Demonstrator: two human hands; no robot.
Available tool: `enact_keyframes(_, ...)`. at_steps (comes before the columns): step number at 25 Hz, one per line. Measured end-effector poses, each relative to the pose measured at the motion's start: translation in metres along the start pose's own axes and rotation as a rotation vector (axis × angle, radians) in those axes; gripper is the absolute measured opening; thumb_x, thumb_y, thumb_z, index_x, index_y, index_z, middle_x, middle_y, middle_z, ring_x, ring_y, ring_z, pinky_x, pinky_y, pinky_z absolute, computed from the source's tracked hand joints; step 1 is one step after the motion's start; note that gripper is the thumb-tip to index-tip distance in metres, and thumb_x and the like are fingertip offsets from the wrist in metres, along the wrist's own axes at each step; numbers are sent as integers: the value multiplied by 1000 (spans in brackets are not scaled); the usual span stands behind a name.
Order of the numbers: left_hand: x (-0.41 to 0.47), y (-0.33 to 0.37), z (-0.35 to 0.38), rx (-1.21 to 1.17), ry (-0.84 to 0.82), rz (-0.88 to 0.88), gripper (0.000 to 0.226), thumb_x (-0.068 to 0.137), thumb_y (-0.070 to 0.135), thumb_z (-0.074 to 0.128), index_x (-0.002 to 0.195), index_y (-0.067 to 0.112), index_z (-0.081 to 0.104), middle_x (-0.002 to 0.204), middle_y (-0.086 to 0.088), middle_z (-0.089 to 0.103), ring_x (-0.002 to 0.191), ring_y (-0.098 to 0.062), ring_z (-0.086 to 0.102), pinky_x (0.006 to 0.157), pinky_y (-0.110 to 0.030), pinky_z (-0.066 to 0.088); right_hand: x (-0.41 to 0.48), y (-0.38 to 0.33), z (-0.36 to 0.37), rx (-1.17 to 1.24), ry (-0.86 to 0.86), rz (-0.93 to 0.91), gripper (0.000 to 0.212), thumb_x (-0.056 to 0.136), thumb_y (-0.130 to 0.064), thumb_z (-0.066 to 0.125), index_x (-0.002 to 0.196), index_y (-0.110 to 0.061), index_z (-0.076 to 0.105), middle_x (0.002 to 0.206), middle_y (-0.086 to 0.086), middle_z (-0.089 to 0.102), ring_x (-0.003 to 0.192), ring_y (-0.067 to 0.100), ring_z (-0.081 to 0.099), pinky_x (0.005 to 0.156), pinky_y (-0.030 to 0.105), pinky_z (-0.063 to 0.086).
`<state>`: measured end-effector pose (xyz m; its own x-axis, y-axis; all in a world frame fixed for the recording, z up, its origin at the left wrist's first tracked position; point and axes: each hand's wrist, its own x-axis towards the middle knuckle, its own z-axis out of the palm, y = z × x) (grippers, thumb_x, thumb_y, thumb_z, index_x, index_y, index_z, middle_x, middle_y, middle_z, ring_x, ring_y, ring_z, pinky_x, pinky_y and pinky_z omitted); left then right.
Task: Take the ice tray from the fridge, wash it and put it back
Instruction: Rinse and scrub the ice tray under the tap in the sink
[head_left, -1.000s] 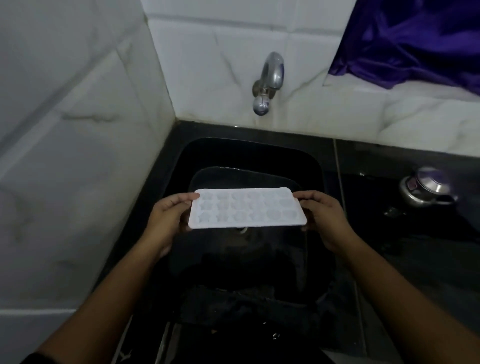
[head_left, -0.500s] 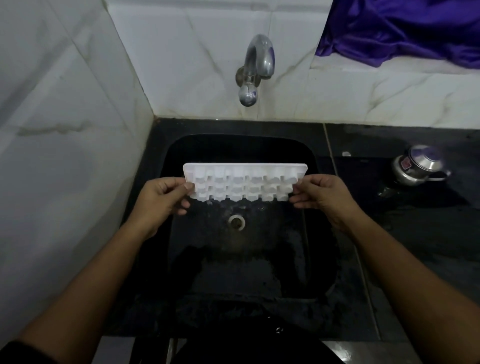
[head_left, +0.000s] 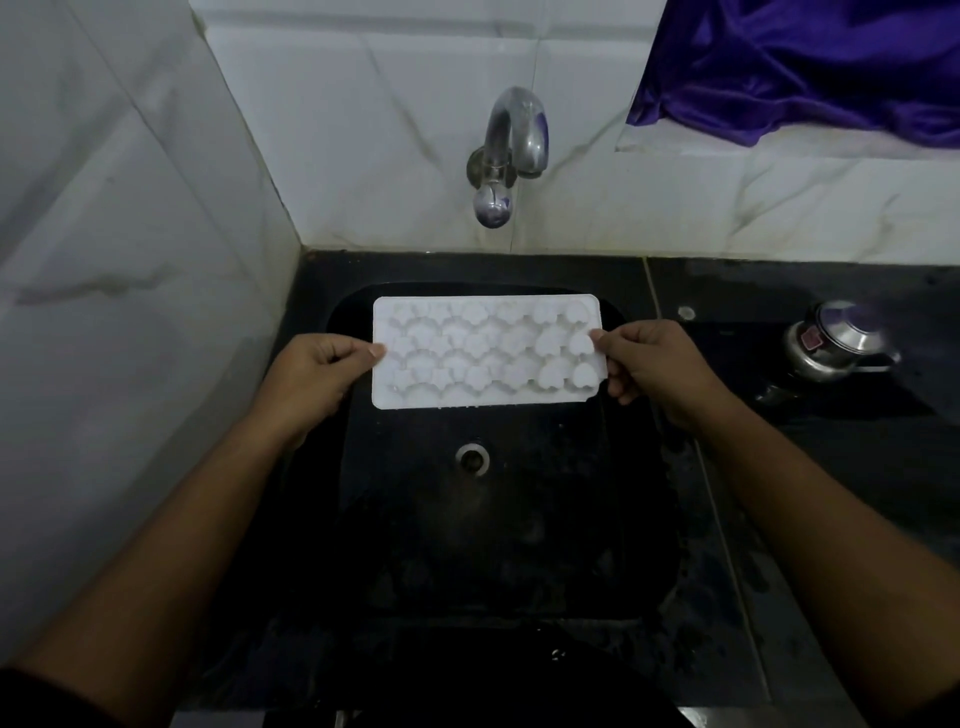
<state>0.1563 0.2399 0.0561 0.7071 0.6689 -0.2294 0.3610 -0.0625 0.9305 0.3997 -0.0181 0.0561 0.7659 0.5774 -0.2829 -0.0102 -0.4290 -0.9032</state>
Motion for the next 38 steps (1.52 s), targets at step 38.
enact_keyframes(38, 26, -32, 27, -734, 141, -416, 47, 110, 50, 44, 122, 14, 71, 110, -9, 82, 94, -23, 81, 70, -36, 63, 142, -110, 83, 419, -131, 155, 33, 109, -33, 52, 131, -8, 51, 124, 16, 65, 102, 30, 71, 89, 43, 61)
